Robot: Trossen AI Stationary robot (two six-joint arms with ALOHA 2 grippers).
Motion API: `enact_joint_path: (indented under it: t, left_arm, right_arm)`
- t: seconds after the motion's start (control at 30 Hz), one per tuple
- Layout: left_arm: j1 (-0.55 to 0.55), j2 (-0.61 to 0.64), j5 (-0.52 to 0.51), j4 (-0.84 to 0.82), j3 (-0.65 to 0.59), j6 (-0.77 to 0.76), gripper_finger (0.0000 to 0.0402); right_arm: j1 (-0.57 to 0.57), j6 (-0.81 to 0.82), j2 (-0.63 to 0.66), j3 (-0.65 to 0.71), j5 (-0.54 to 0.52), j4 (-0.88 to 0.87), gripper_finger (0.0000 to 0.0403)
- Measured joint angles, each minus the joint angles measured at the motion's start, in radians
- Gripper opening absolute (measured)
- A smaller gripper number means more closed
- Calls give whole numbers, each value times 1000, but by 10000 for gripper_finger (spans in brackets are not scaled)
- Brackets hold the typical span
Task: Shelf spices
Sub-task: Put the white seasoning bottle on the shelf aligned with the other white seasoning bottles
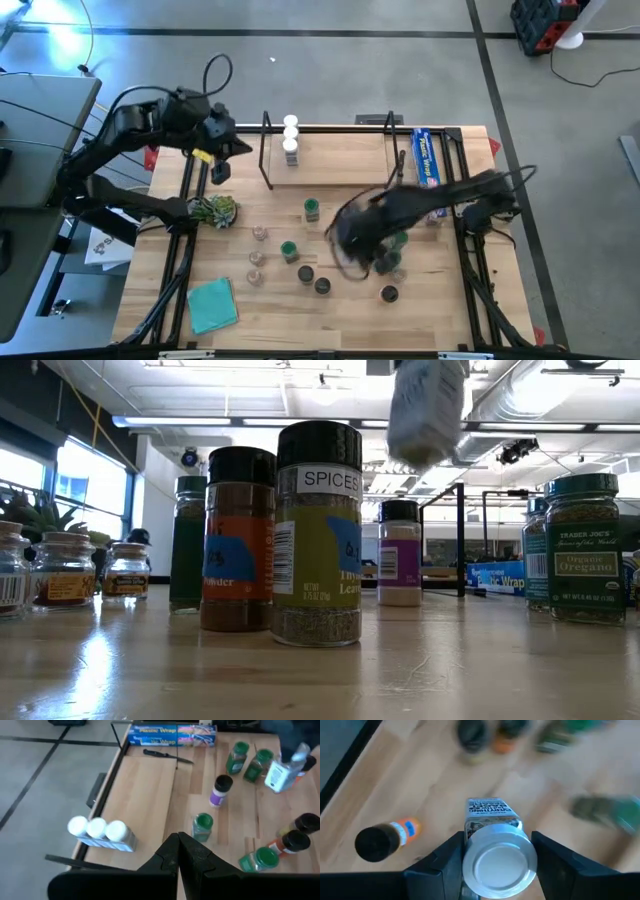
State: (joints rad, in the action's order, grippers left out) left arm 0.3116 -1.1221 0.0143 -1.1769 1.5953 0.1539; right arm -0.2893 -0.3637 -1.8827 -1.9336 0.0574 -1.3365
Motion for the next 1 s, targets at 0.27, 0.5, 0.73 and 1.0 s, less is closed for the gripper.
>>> enact_joint_path:
  t: [0.27,0.5,0.73,1.0]
  left_arm:
    - [-66,112,-1,98,-205,-83,0]
    - [-94,141,-2,138,-266,-100,0]
    - [-98,140,-13,143,-288,-100,0]
    - [-98,139,-23,144,-290,-100,0]
  right_arm:
    - [-60,-288,-250,-80,14,-85,188]
    - [-49,-452,-293,-81,-43,-51,188]
    - [4,-477,-293,-81,-49,3,188]
    - [23,-471,-293,-81,-47,26,237]
